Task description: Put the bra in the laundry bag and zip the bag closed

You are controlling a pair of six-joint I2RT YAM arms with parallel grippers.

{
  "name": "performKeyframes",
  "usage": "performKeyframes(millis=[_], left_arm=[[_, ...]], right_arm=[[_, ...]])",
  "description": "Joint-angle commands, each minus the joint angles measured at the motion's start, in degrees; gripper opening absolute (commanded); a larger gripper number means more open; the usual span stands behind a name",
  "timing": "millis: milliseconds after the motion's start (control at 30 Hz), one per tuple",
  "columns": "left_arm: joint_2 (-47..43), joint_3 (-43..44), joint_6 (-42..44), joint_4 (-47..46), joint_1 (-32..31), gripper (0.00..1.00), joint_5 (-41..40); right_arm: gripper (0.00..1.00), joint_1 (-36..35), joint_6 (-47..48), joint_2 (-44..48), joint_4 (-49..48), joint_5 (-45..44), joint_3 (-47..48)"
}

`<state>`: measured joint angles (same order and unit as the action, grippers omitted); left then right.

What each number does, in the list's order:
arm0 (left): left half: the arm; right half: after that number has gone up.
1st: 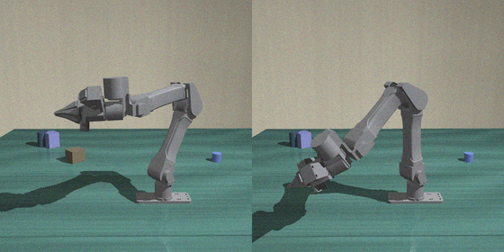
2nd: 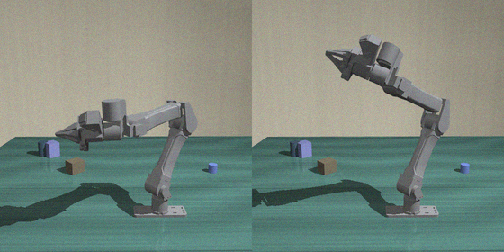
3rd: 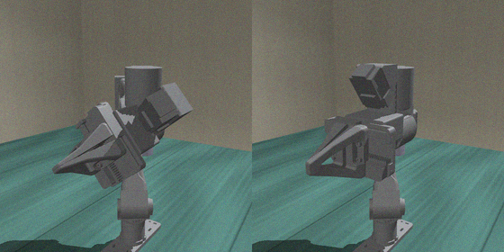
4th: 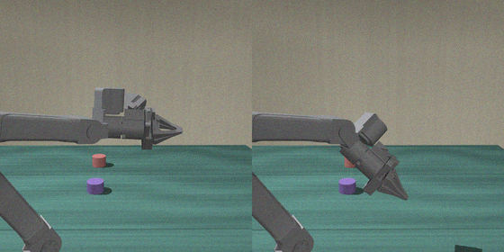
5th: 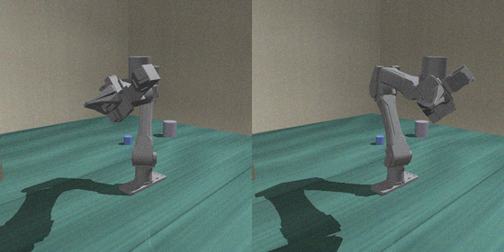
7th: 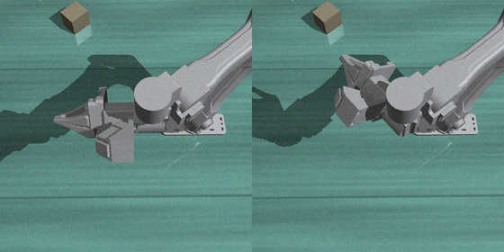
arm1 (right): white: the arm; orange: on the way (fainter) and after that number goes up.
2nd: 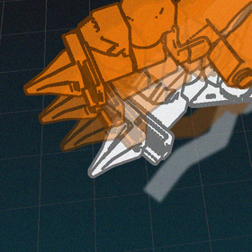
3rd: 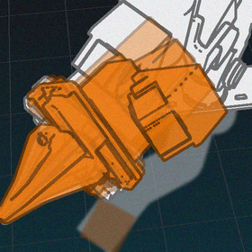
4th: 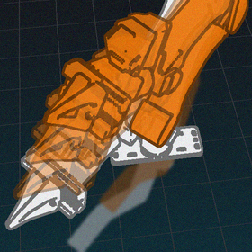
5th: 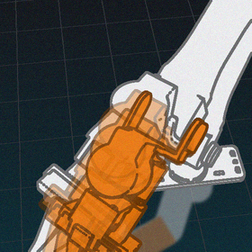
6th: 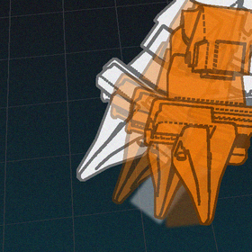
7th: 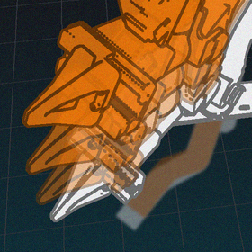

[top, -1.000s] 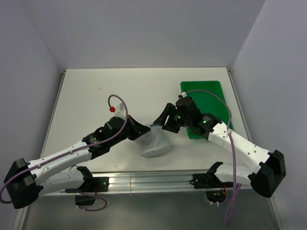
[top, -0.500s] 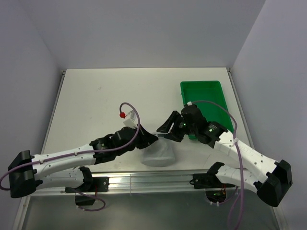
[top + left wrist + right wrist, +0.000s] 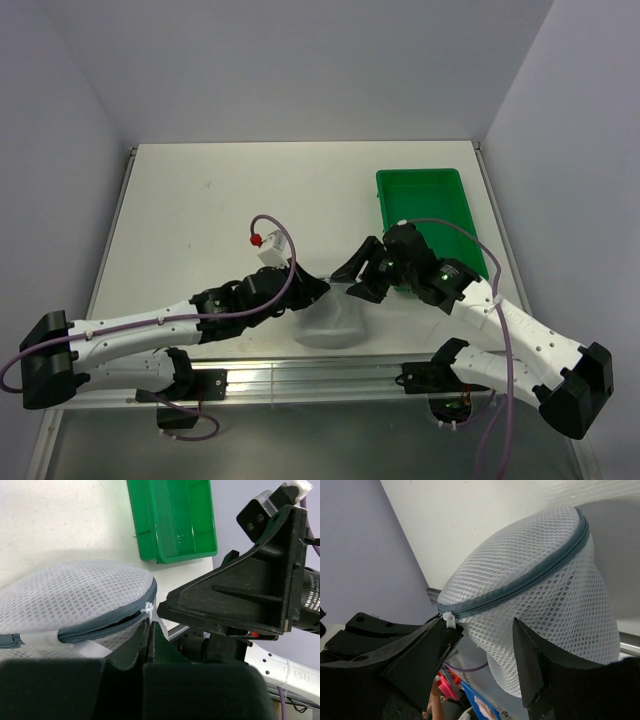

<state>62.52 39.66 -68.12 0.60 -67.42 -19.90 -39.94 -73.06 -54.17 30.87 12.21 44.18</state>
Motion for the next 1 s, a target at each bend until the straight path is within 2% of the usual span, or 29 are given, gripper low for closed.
performKeyframes(millis=[0, 467, 633, 700, 733, 767, 833, 867, 967], left_arm=[[-1.2, 1.7, 1.4, -2.8, -0.5, 0.0, -1.7], [-2.7, 0.6, 2.8, -4.0, -1.4, 0.0, -2.2], [-2.0, 0.9, 3.8, -4.4, -1.4, 0.0, -1.2], [-1.5, 1.2, 4.0, -4.4, -1.4, 0.0, -0.9], [-1.4, 1.2, 4.1, -4.6, -1.5, 0.0, -0.7], [-1.3, 1.2, 4.2, -4.6, -1.4, 0.0, -0.4], [-1.0, 1.6, 4.3, -4.1, -1.5, 0.0, -0.1], [-0.9, 1.7, 4.4, -3.9, -1.4, 0.0, -0.1], [-1.6, 0.9, 4.0, -2.4, -1.4, 0.0, -0.3]], right_arm=[[0.66, 0.4, -2.7, -0.8, -1.4, 0.0, 0.0], [0.66, 1.5, -12.0, -5.9, -5.6, -1.0, -0.1], [0.61, 2.2, -11.5, -8.3, -6.1, -0.1, 2.7], [0.52, 2.3, -11.3, -8.7, -6.2, -0.2, 3.6], [0.44, 2.5, -11.1, -8.9, -6.3, 0.3, 3.9], [0.23, 2.7, -11.0, -9.1, -6.3, 0.3, 4.1], [0.06, 3.2, -10.8, -9.1, -6.3, 0.2, 4.2], [0.0, 3.5, -10.7, -9.0, -6.3, 0.4, 4.3], [0.0, 5.1, -10.3, -8.4, -6.3, 0.7, 3.8]])
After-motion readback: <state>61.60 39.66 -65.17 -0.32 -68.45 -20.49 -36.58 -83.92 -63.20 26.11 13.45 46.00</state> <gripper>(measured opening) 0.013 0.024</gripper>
